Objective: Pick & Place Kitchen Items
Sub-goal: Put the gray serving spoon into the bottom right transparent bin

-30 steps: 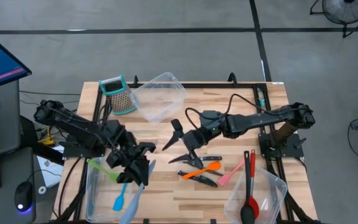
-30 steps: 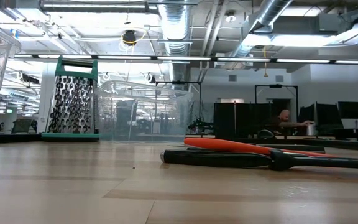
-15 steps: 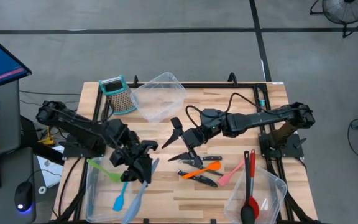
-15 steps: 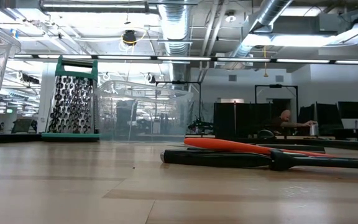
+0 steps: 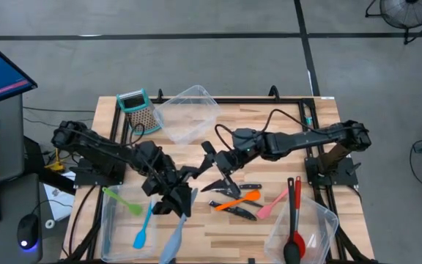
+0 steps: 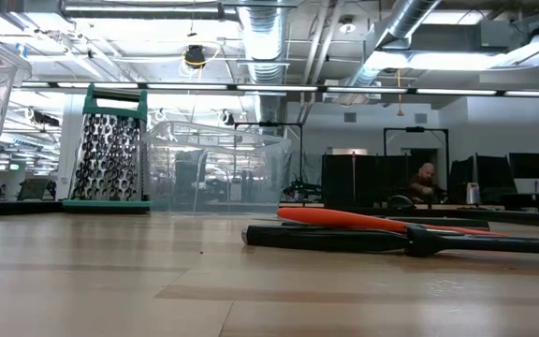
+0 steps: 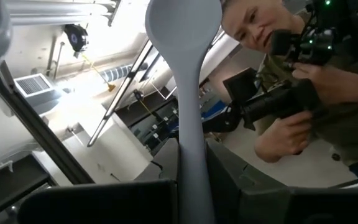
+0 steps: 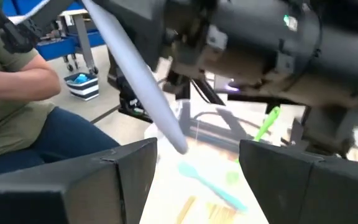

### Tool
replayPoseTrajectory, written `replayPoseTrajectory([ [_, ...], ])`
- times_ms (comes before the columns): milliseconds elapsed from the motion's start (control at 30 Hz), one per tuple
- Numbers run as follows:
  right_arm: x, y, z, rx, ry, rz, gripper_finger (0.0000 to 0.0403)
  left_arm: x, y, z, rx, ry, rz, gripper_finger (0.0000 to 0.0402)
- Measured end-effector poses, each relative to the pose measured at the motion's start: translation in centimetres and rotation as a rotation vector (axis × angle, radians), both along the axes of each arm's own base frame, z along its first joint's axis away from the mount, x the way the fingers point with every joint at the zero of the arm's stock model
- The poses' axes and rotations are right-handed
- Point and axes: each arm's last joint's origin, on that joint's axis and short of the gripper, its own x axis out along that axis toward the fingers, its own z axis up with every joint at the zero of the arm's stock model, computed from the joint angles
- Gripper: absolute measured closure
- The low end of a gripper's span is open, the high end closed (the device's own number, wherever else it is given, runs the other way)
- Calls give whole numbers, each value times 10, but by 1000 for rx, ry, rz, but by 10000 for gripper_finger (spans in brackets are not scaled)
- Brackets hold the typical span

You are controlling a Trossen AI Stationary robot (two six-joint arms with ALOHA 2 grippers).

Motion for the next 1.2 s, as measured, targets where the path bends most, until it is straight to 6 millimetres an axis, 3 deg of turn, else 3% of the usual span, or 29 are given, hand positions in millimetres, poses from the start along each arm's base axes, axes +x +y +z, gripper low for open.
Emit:
replayPoseTrajectory([
  [367, 1, -12, -1, -13, 5, -21, 179, 4, 7, -2, 10, -14, 27, 373],
  [600, -3, -19, -15, -21, 154, 26, 179, 7, 17, -3, -14, 63, -2, 373],
  [1200, 0, -31, -5, -23, 32, 50, 179, 3, 21, 3, 1, -35, -2, 373],
])
